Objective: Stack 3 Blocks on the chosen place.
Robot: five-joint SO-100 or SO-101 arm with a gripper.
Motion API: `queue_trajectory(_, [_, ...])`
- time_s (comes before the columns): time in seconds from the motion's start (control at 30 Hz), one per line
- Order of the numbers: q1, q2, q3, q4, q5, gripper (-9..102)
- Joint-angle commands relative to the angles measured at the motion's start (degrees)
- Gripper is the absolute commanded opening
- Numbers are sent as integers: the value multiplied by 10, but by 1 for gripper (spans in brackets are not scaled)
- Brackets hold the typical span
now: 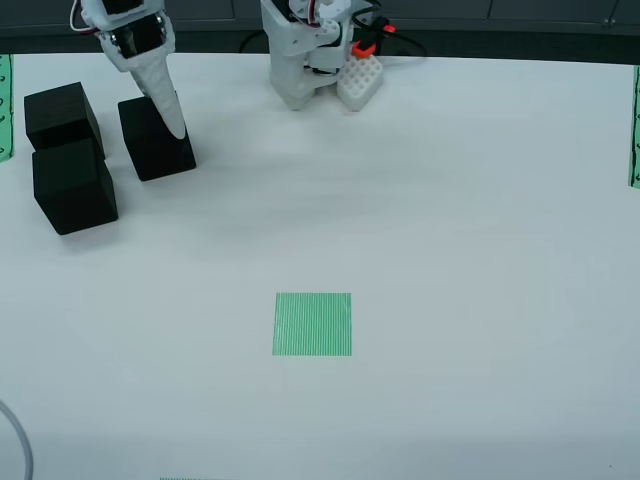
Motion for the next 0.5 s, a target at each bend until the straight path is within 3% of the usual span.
queue_trajectory(0.0, [-2, -6, 3, 5, 4, 35])
queue_trajectory(0.47, [67, 17, -35, 5, -7, 35])
